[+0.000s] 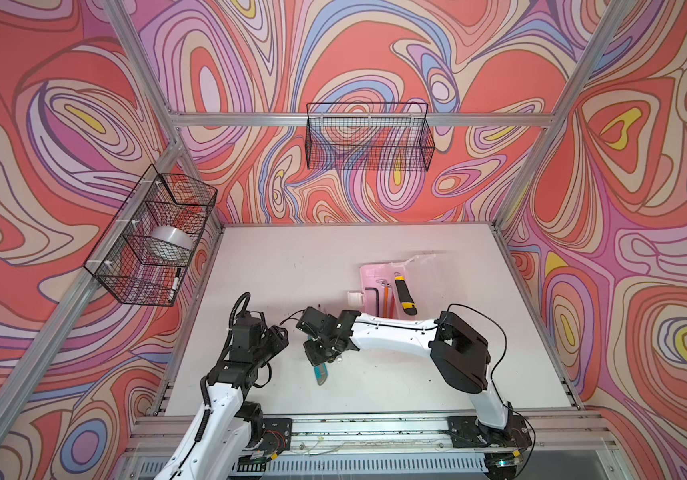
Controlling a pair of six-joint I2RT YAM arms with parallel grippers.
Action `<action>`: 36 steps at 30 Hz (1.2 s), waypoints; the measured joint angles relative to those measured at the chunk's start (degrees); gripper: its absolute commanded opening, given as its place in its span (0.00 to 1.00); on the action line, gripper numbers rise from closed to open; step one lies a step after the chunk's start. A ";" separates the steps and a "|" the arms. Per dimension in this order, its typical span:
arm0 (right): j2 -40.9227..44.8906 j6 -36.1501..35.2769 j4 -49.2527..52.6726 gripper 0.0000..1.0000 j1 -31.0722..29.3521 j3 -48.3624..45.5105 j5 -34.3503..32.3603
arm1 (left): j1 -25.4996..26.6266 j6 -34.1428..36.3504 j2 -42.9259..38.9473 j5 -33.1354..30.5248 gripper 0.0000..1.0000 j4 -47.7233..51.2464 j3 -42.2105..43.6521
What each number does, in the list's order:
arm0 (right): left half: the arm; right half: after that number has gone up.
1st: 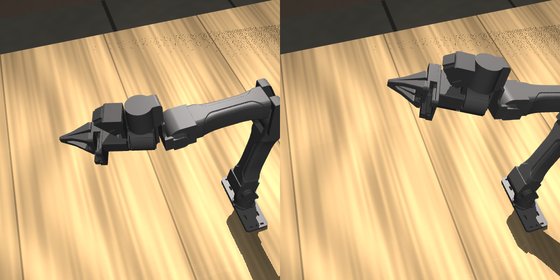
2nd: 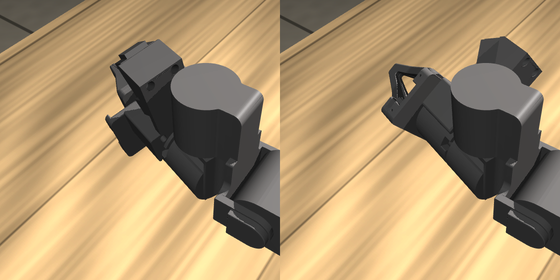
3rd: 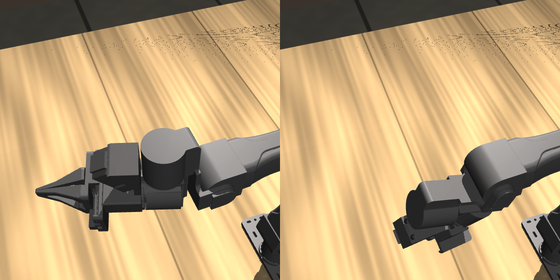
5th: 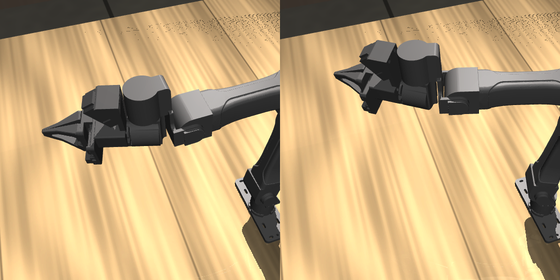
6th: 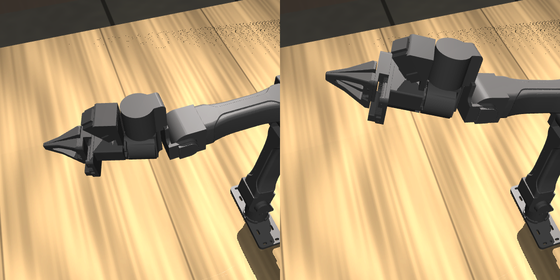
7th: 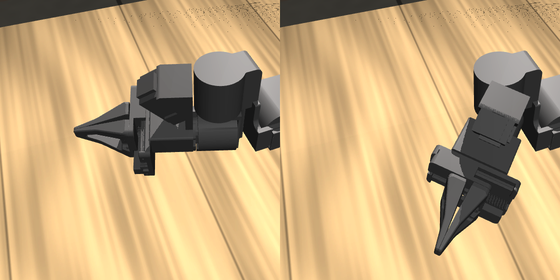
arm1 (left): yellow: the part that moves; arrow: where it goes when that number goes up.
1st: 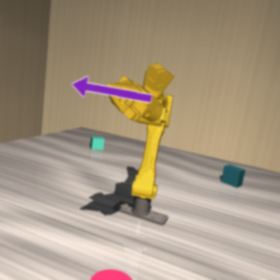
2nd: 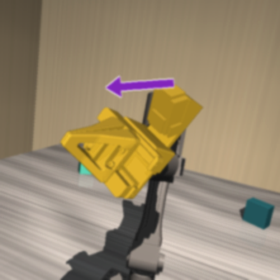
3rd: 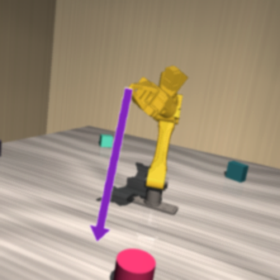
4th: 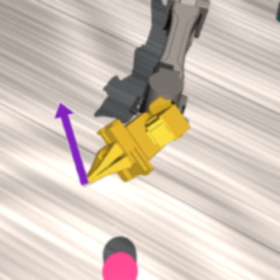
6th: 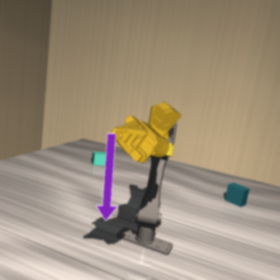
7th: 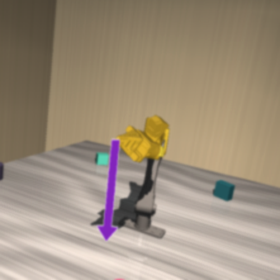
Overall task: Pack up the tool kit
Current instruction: 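Move the right gripper back down to the teal utility knife, then close the right gripper on the teal utility knife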
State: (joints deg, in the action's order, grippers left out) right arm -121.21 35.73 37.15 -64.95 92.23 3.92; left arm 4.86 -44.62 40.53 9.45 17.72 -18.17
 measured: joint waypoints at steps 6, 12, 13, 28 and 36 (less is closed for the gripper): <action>-1.86 0.61 2.01 0.46 0.00 1.84 -0.33 | -0.04 0.02 0.28 -0.02 0.55 -0.22 0.94; -4.68 0.83 4.35 0.46 0.00 4.98 -1.22 | -0.04 0.04 0.48 -0.02 0.54 -0.48 1.03; -5.05 0.83 4.92 0.46 0.00 5.51 -1.55 | -0.04 0.04 0.48 -0.02 0.54 -0.52 1.03; -8.13 0.81 10.78 0.46 -2.03 10.69 -6.47 | -0.09 0.20 1.22 0.11 0.54 -1.27 1.36; -8.63 0.52 12.79 0.46 -2.78 11.08 -8.74 | -0.09 0.26 1.22 0.22 0.54 -1.29 1.46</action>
State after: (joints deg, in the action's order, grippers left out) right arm -129.84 36.25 49.93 -67.72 103.31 -4.82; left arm 4.78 -44.36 41.76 9.67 16.43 -16.71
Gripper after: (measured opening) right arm 0.460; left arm 0.543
